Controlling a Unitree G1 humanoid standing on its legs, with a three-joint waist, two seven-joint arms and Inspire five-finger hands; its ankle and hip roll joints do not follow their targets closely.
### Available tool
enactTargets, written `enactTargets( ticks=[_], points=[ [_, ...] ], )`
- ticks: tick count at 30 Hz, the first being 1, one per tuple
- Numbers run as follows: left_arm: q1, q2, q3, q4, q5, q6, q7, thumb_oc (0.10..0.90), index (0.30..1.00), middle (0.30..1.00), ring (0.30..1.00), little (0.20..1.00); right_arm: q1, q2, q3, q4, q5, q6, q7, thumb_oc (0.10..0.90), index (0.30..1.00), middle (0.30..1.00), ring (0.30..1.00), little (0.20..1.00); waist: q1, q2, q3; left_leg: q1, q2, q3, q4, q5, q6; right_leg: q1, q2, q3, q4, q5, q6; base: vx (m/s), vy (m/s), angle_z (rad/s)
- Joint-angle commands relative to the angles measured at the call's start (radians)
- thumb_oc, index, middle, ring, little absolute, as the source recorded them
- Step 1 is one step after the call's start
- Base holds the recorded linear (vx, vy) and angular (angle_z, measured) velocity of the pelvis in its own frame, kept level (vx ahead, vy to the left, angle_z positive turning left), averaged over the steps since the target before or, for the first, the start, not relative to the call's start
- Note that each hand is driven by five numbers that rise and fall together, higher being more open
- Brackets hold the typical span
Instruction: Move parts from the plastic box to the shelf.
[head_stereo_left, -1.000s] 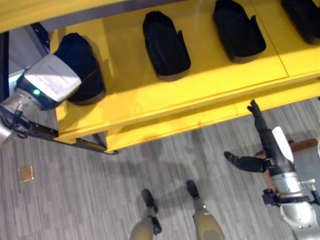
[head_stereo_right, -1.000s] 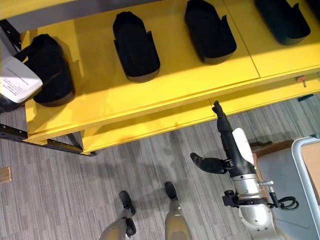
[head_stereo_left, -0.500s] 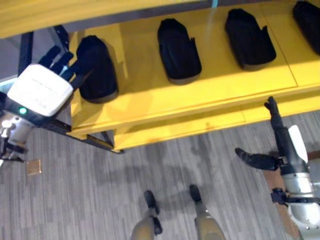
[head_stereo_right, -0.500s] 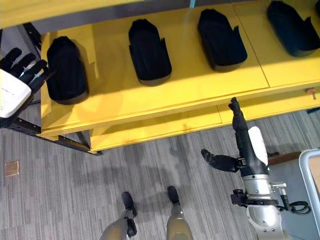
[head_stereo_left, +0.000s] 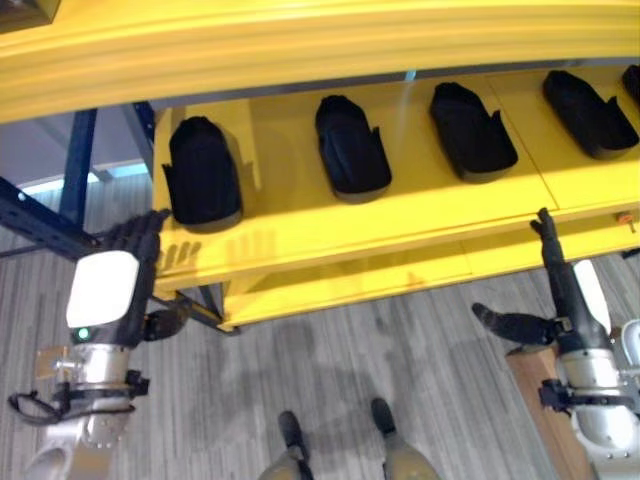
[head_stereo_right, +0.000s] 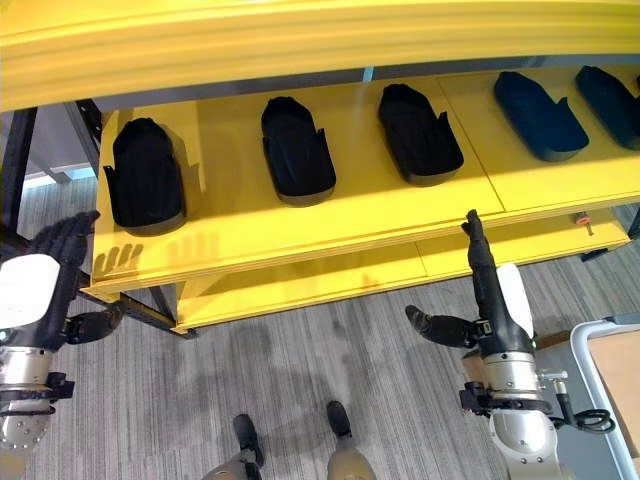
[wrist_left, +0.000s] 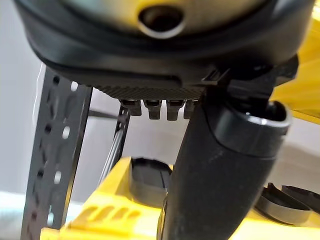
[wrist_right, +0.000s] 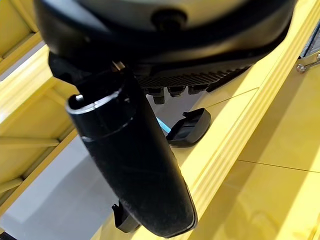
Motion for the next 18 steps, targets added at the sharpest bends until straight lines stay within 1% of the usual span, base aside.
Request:
enactTargets(
  ticks=[1, 4, 6, 11, 18],
  points=[
    [-0.09, 0.019, 0.054, -0.05, -0.074, -0.032, 0.04, 0.9, 1.0, 1.0, 1.0, 1.0, -0.039, -0.012, -0.052, -0.054, 0.022, -0.061, -0.027, 0.9, 1.0, 1.0, 1.0, 1.0, -0.026, -0.014, -0.048, -0.005, 0.058, 0.001, 0.173, -0.135, -0.024, 0.121, -0.02, -0.043, 0.0, -0.15, -0.002, 0.0, 0.0, 0.0],
    [-0.068, -0.014, 0.027, -0.066, -0.089, -0.041, 0.032, 0.9, 1.0, 1.0, 1.0, 1.0, -0.024, -0.01, -0.049, -0.058, 0.02, -0.063, -0.026, 0.9, 1.0, 1.0, 1.0, 1.0, -0.025, -0.02, -0.04, -0.007, 0.063, -0.006, 0.17, -0.13, -0.024, 0.122, -0.016, -0.047, 0.0, -0.151, -0.005, 0.0, 0.0, 0.0],
    [-0.062, -0.01, 0.023, -0.065, -0.073, -0.036, 0.036, 0.9, 1.0, 1.0, 1.0, 1.0, -0.02, -0.011, -0.047, -0.056, 0.02, -0.063, -0.027, 0.9, 1.0, 1.0, 1.0, 1.0, -0.025, -0.021, -0.039, -0.009, 0.063, -0.007, 0.169, -0.127, -0.025, 0.121, -0.014, -0.049, 0.0, -0.151, -0.005, 0.0, 0.0, 0.0],
    [-0.048, -0.032, -0.013, -0.041, -0.072, -0.026, 0.023, 0.9, 1.0, 1.0, 1.0, 1.0, -0.01, -0.017, -0.046, -0.052, 0.014, -0.06, -0.032, 0.9, 1.0, 1.0, 1.0, 1.0, -0.021, -0.029, -0.029, -0.02, 0.064, -0.016, 0.168, -0.119, -0.025, 0.118, -0.009, -0.054, 0.0, -0.153, -0.007, 0.0, 0.0, 0.0],
    [-0.051, -0.051, -0.068, 0.022, -0.053, -0.002, 0.019, 0.9, 1.0, 1.0, 1.0, 1.0, -0.004, -0.015, -0.038, -0.046, 0.001, -0.054, -0.045, 0.9, 1.0, 1.0, 1.0, 1.0, -0.018, -0.031, -0.013, -0.038, 0.063, -0.025, 0.179, -0.115, -0.026, 0.114, -0.006, -0.06, 0.0, -0.153, -0.011, 0.0, 0.0, 0.0]
  ],
)
